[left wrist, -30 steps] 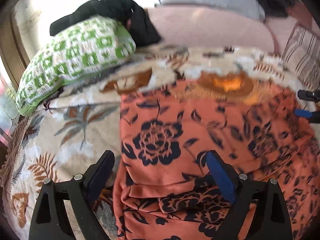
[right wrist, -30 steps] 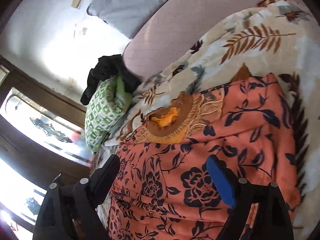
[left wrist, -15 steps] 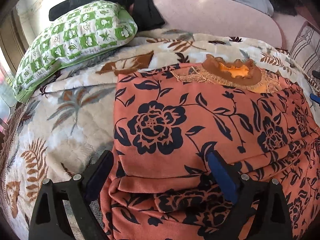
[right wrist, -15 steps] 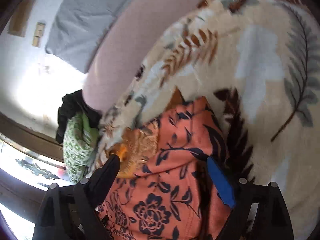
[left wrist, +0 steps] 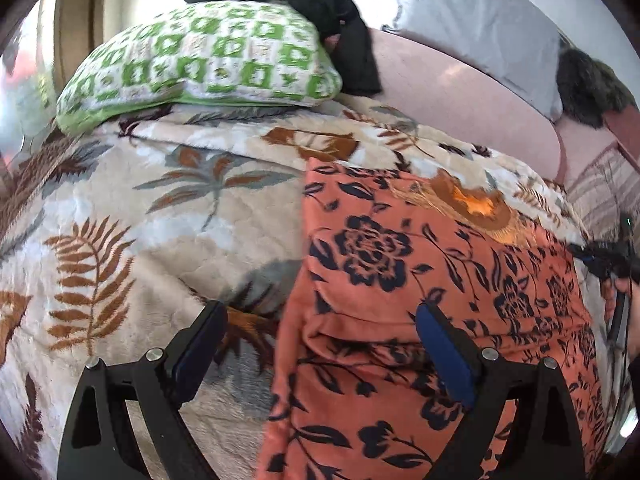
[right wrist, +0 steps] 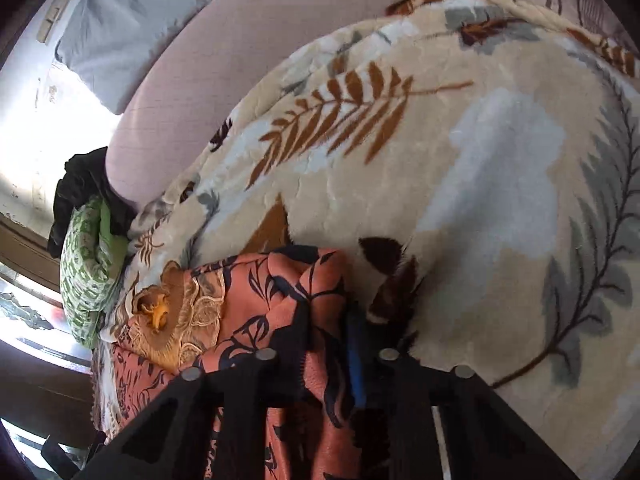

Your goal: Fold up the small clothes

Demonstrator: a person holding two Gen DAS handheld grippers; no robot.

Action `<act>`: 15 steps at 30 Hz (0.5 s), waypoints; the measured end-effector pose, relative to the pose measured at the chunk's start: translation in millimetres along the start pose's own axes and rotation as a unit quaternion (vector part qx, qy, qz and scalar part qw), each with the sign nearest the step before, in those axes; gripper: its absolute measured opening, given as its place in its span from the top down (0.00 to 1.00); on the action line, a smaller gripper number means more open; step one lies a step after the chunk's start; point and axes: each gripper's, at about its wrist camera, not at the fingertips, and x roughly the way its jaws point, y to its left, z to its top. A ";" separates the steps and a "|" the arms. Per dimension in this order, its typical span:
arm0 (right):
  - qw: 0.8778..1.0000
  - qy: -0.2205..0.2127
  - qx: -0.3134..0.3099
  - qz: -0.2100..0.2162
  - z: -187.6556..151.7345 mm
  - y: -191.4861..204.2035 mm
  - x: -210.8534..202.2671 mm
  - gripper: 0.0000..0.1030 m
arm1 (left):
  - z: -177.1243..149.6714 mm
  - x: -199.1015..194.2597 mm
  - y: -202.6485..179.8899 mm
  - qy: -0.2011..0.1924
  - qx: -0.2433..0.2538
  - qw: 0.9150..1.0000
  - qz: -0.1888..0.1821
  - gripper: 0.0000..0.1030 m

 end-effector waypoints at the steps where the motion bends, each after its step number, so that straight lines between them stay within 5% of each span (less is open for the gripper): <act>1: 0.999 -0.027 -0.011 -0.031 1.4 0.5 -8.5 0.93 | 6.5 6.7 13.8 0.000 -0.019 1.000 -0.010 0.07; 3: 0.996 -0.023 0.013 -0.085 3.0 -15.2 -3.1 0.88 | 21.0 23.8 37.4 0.008 -0.051 0.998 -0.018 0.07; 5: 0.998 0.003 0.037 -0.046 -2.3 -26.9 0.9 0.85 | 37.8 40.0 51.5 0.021 -0.077 0.996 -0.036 0.09; 7: 0.999 -0.024 0.035 -0.020 -10.9 -26.1 -18.4 0.62 | 56.8 53.1 51.6 0.025 -0.083 0.994 -0.061 0.09; 8: 0.998 -0.030 0.046 -0.001 -16.6 -27.6 -26.8 0.31 | 66.0 60.9 47.9 0.028 -0.079 0.994 -0.075 0.09; 9: 0.998 -0.036 0.054 0.016 -23.4 -26.6 -34.8 0.18 | 74.0 69.2 44.6 0.033 -0.076 0.993 -0.088 0.09; 12: 0.997 -0.004 0.030 0.072 -39.9 -14.9 -41.4 0.18 | 87.6 100.7 28.9 0.061 -0.069 0.990 -0.104 0.09; 13: 0.996 0.003 0.027 0.082 -44.7 -13.2 -42.9 0.18 | 87.5 113.2 23.7 0.078 -0.064 0.990 -0.101 0.21; 14: 0.995 0.013 0.030 0.095 -48.5 -13.4 -41.9 0.18 | 85.5 125.4 19.3 0.098 -0.056 0.989 -0.092 0.52; 15: 0.993 0.030 0.037 0.108 -52.2 -13.6 -37.3 0.18 | 83.4 132.6 14.2 0.106 -0.035 0.992 -0.061 0.66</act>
